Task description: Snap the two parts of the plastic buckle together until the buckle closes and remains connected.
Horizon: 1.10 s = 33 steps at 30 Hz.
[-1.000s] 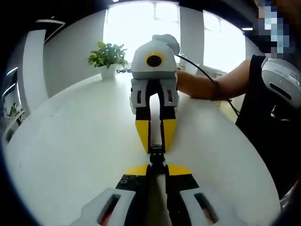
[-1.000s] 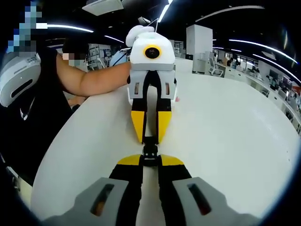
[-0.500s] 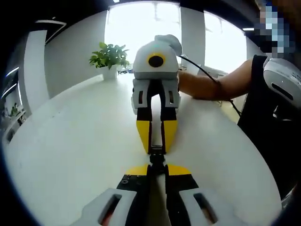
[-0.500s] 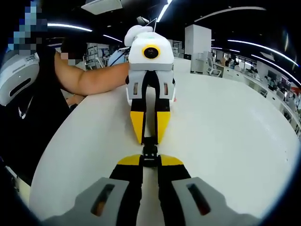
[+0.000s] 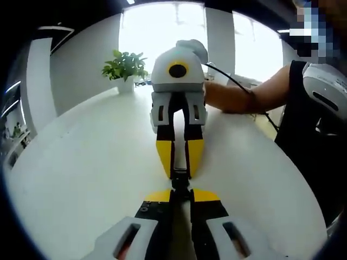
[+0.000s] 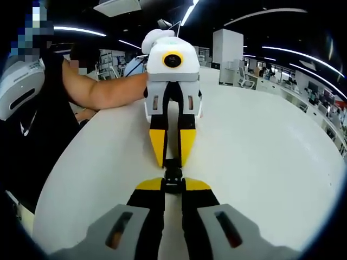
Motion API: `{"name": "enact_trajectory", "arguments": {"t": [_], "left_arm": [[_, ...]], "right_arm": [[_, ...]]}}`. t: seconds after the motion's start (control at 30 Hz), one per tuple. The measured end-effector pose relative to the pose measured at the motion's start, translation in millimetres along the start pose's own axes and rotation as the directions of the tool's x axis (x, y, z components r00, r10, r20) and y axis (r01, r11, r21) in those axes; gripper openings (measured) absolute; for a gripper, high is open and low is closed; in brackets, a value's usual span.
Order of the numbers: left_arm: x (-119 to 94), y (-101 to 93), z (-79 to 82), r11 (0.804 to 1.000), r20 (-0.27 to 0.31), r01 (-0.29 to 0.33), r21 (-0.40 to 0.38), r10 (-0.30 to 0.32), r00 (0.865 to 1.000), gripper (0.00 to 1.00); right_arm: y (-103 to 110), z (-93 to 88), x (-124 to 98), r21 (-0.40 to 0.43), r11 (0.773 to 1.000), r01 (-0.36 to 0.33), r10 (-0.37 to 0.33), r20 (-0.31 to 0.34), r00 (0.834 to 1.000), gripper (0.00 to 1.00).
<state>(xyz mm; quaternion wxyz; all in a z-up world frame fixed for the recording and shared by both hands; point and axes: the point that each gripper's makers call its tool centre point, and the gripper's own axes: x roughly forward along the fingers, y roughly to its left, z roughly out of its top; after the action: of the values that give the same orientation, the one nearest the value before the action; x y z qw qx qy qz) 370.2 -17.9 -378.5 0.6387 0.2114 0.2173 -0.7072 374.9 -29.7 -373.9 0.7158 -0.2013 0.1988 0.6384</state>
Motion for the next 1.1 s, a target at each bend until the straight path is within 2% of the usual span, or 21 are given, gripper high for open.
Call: {"name": "enact_trajectory", "arguments": {"t": [0.3,0.33,0.4,0.47,1.1], "left_arm": [[3.1,-5.5,2.1,0.999,0.031,0.053,-0.006,-0.053,0.998,0.07],[2.2,-6.3,-1.2,0.998,0.004,0.063,-0.020,-0.063,0.998,0.07],[4.4,-3.3,0.1,0.999,0.017,0.048,-0.007,-0.048,0.999,0.07],[5.4,-2.2,-0.5,0.999,0.015,0.045,-0.005,-0.045,0.999,0.07],[4.7,-6.9,-0.2,0.999,0.024,0.042,-0.013,-0.042,0.999,0.08]], "right_arm": [[7.4,1.6,0.4,-0.004,0.999,-0.045,0.046,0.022,0.999,0.07],[8.9,-0.6,1.3,0.011,0.998,-0.065,0.065,0.001,0.998,0.07],[1.5,1.5,2.2,0.006,0.999,-0.051,0.051,0.007,0.999,0.07],[6.5,2.1,3.4,0.008,0.999,-0.046,0.046,0.006,0.999,0.07],[7.5,3.4,3.2,0.014,0.999,-0.045,0.044,0.017,0.999,0.08]]}}
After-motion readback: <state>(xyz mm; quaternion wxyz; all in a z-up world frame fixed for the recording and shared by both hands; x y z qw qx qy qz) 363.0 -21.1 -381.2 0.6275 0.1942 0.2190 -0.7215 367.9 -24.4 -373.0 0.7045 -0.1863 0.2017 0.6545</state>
